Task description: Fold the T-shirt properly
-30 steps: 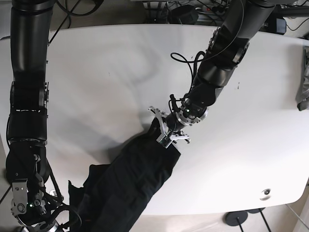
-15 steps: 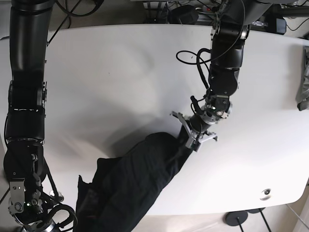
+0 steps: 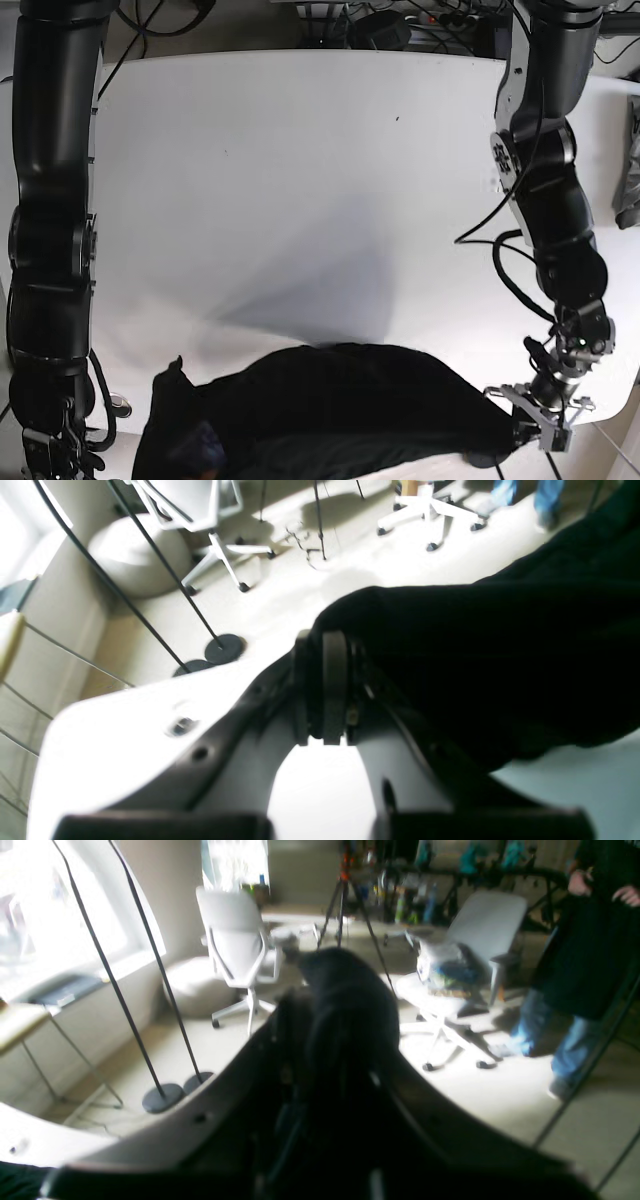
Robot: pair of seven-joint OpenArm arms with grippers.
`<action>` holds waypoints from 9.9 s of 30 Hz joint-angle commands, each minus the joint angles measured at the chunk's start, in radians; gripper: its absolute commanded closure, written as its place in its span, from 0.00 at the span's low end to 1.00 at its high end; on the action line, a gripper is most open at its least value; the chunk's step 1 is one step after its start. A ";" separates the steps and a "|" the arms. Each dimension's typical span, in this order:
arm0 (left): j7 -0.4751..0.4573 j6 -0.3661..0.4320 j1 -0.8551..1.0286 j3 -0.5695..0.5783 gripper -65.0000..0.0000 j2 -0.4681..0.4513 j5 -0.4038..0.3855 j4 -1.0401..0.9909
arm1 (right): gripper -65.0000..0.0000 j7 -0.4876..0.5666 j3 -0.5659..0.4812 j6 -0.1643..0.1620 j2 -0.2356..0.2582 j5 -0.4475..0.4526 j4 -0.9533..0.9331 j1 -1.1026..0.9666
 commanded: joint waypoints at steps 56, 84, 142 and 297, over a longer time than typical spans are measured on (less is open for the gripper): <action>0.195 -0.140 1.004 -0.362 1.00 -0.065 -0.189 0.748 | 0.05 -0.437 0.222 0.232 -0.071 0.006 1.207 -1.620; 0.192 -0.140 0.996 -0.359 1.00 -0.067 -0.187 0.687 | 0.97 -0.431 0.008 0.318 -0.165 -0.429 1.235 -1.554; 0.191 -0.140 0.996 -0.339 1.00 -0.074 -0.187 0.684 | 0.97 -0.333 0.203 0.357 -0.209 -0.196 1.313 -1.870; 0.191 -0.140 0.780 -0.497 1.00 -0.018 -0.202 0.418 | 0.80 -0.542 0.545 0.259 -0.157 0.169 0.897 -1.460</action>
